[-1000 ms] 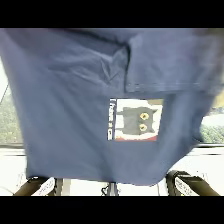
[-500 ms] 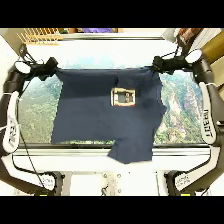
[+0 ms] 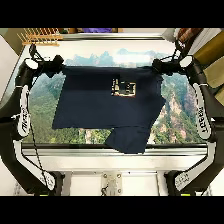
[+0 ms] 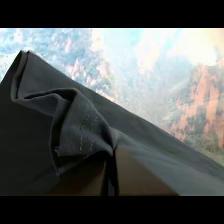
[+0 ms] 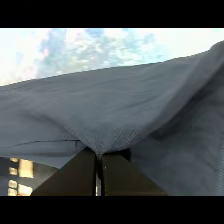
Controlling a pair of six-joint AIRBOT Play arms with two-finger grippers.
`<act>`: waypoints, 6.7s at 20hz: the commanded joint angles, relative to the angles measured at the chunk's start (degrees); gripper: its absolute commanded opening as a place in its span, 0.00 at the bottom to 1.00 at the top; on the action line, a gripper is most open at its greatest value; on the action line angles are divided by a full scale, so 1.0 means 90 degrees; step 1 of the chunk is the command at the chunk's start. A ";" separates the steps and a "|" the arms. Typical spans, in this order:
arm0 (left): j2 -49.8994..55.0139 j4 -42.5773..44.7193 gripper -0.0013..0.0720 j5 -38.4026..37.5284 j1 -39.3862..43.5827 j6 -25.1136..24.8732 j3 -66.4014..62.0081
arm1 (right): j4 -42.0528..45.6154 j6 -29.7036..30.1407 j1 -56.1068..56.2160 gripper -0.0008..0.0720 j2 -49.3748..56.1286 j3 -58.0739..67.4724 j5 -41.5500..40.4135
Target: Fold the clothes and pants, and hang the long-sleeved shirts on hangers.
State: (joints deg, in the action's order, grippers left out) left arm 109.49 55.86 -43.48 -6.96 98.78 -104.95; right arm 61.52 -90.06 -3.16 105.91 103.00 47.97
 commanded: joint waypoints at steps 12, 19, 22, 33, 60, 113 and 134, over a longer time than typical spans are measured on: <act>-0.0032 0.0347 0.03 -0.0891 0.0027 -0.0070 0.1452 | 0.2470 -0.0690 0.0811 0.03 -0.0192 -0.0641 0.2322; -0.0143 0.0340 0.54 -0.1222 0.0019 -0.0073 0.1642 | 0.2127 -0.0682 0.0838 0.40 -0.0192 -0.0772 0.2708; -0.0481 0.0352 0.85 -0.1494 -0.0034 -0.0199 0.1166 | 0.2025 -0.0600 0.0833 0.74 -0.0605 -0.0758 0.2618; -0.3971 0.2242 0.85 -0.1479 -0.1333 0.0476 0.5610 | 0.1656 0.0078 0.0483 0.74 -0.4947 -0.3381 0.2550; -0.5275 0.0342 0.03 0.0403 -0.1258 -0.0168 0.8250 | 0.0063 -0.0253 -0.1073 0.75 -0.6154 -0.7679 0.3096; -0.4000 0.1588 0.03 -0.1727 -0.0653 -0.0211 0.4690 | 0.2215 -0.0493 0.0600 0.03 -0.3786 -0.3932 0.0321; -0.2754 0.0675 0.86 -0.0840 -0.0775 -0.0454 0.3716 | 0.0680 -0.0379 0.0134 0.93 -0.2363 -0.3327 -0.0716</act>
State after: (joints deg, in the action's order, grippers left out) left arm 85.58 62.87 -48.10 -13.17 95.00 -67.68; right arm 68.99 -94.26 0.64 85.08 70.17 34.06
